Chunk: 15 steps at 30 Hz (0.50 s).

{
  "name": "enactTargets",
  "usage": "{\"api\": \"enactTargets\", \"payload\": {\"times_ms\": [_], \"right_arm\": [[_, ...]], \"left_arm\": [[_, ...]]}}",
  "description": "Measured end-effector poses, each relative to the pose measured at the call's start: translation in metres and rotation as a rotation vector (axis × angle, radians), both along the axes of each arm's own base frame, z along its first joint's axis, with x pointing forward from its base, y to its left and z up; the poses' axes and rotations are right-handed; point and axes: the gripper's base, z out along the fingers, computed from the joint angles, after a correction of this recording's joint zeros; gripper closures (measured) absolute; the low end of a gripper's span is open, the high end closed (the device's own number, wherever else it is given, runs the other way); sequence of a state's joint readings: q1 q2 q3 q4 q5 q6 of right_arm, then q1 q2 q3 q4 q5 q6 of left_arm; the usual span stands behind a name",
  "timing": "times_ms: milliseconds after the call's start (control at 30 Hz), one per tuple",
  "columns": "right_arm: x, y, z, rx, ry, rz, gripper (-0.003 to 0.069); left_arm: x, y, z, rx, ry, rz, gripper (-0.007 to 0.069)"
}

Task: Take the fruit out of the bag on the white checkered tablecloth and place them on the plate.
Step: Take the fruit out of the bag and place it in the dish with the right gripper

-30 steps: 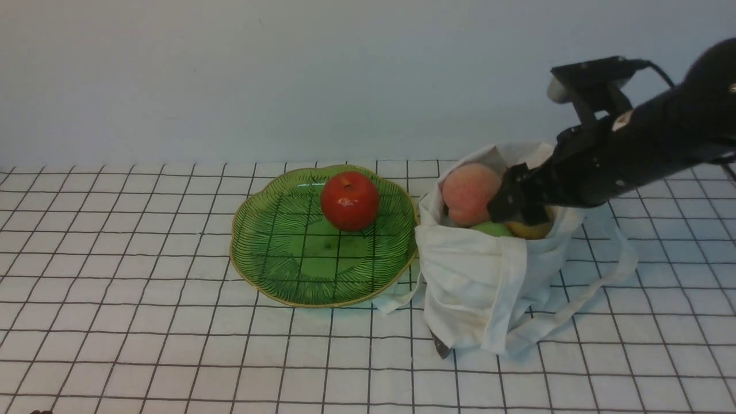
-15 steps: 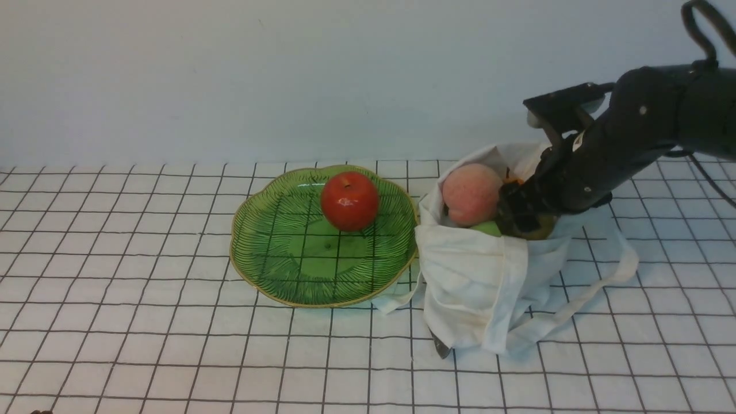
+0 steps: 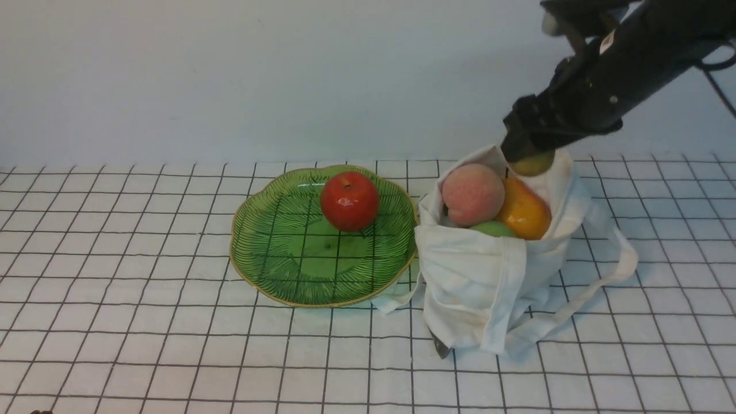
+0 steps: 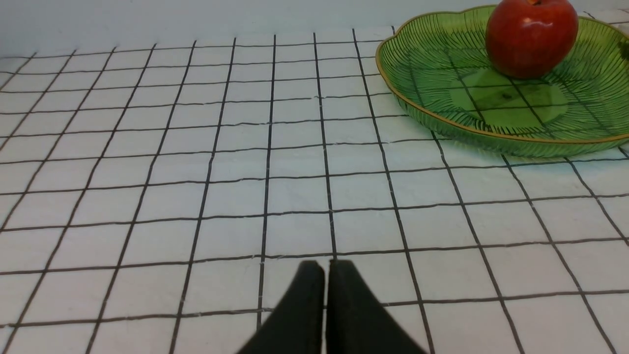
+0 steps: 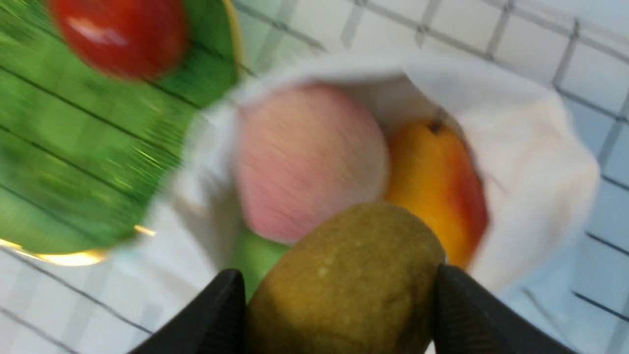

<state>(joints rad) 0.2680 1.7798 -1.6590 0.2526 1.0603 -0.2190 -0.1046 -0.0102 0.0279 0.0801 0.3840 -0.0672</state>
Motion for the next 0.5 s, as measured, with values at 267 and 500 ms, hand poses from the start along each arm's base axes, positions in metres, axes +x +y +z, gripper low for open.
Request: {"api": "enactTargets", "payload": {"times_ms": [267,500], "right_arm": [[-0.001,0.075,-0.020,0.166,-0.010,0.136,0.0218],[0.008,0.143,-0.082,0.139,-0.092,0.225,0.0218]], "left_arm": [[0.000,0.000,0.000,0.000,0.000,0.000,0.0632],[0.000,0.000,0.000,0.000,0.000,0.000,0.0632]]}}
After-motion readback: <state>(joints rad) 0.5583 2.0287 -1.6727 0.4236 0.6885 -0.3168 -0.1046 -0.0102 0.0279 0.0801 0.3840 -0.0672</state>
